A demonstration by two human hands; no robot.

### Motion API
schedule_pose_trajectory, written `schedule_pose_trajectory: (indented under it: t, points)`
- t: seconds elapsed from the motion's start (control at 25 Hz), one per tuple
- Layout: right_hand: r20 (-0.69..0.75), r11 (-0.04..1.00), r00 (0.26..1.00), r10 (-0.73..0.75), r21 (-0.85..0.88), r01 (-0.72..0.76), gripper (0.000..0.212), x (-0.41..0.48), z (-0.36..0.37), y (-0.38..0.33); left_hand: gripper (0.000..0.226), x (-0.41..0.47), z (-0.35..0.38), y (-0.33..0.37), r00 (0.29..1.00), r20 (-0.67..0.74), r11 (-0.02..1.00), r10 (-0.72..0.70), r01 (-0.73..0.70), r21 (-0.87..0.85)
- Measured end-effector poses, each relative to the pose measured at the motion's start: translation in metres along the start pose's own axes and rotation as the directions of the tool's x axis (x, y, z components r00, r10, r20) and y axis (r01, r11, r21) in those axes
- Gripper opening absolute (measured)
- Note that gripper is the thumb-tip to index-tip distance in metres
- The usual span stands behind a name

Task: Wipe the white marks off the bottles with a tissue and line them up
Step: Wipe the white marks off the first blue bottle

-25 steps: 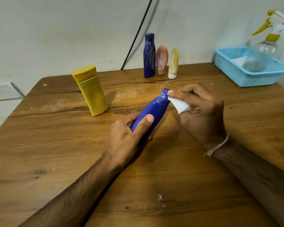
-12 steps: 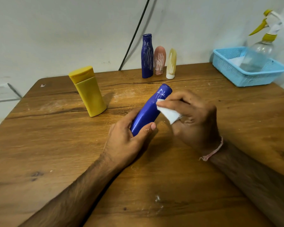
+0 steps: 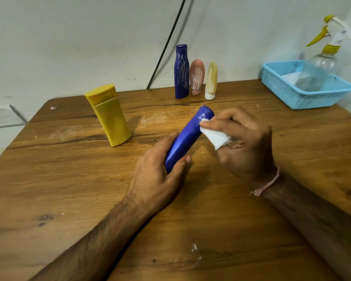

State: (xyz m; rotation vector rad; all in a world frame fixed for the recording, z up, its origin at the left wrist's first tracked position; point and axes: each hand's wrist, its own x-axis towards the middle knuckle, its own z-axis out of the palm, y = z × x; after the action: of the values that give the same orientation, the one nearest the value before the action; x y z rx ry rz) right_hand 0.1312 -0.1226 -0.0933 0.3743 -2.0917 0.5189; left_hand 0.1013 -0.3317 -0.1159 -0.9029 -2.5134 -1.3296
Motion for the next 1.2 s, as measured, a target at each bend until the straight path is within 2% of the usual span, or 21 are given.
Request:
schedule_pose_trajectory:
  t: [0.08, 0.2, 0.36, 0.48, 0.64, 0.76, 0.84, 0.96, 1.12, 1.2]
  points:
    - [0.034, 0.999, 0.998, -0.047, 0.004, 0.047, 0.029, -0.002, 0.002, -0.004, 0.053, 0.000, 0.000, -0.001, 1.000, -0.015, 0.999, 0.014, -0.013, 0.045]
    - [-0.052, 0.999, 0.998, 0.040, -0.035, -0.042, 0.030, 0.003, 0.001, 0.001, 0.055, 0.000, 0.001, -0.002, 1.000, -0.010, 0.995, 0.019, -0.018, 0.098]
    - [0.063, 0.998, 0.997, -0.053, -0.014, 0.054, 0.030, -0.002, 0.003, -0.005, 0.055, 0.000, 0.001, -0.002, 0.999, -0.020, 0.992, 0.037, -0.034, 0.121]
    - [-0.028, 0.998, 0.999, 0.016, -0.059, -0.017, 0.030, 0.004, 0.000, 0.002, 0.057, -0.001, 0.003, -0.002, 0.999, -0.021, 0.987, 0.024, -0.020, 0.161]
    - [0.112, 0.993, 0.987, -0.113, -0.010, 0.115, 0.031, -0.002, 0.007, -0.004, 0.062, -0.001, 0.002, -0.001, 1.000, -0.001, 0.978, -0.024, 0.024, 0.205]
    - [0.020, 0.998, 0.999, -0.026, -0.062, 0.027, 0.028, 0.005, 0.003, 0.004, 0.060, -0.001, 0.002, 0.000, 1.000, 0.012, 0.974, -0.009, 0.006, 0.227]
    - [0.060, 0.998, 0.997, -0.039, -0.050, 0.042, 0.030, 0.003, 0.005, 0.003, 0.059, -0.002, 0.003, 0.001, 1.000, 0.016, 0.970, -0.016, 0.012, 0.242]
    - [0.161, 0.986, 0.973, -0.167, 0.011, 0.167, 0.034, -0.003, 0.012, -0.005, 0.058, -0.002, 0.003, 0.000, 0.999, 0.010, 0.973, -0.036, 0.033, 0.229]
    - [0.066, 0.998, 0.997, -0.044, -0.038, 0.046, 0.038, 0.003, 0.004, 0.005, 0.056, -0.002, 0.003, 0.000, 1.000, -0.018, 0.981, 0.018, -0.014, 0.194]
    - [0.127, 0.988, 0.980, -0.153, 0.043, 0.149, 0.034, -0.004, 0.012, -0.005, 0.051, -0.002, 0.003, -0.001, 0.999, -0.037, 0.988, 0.018, -0.012, 0.153]
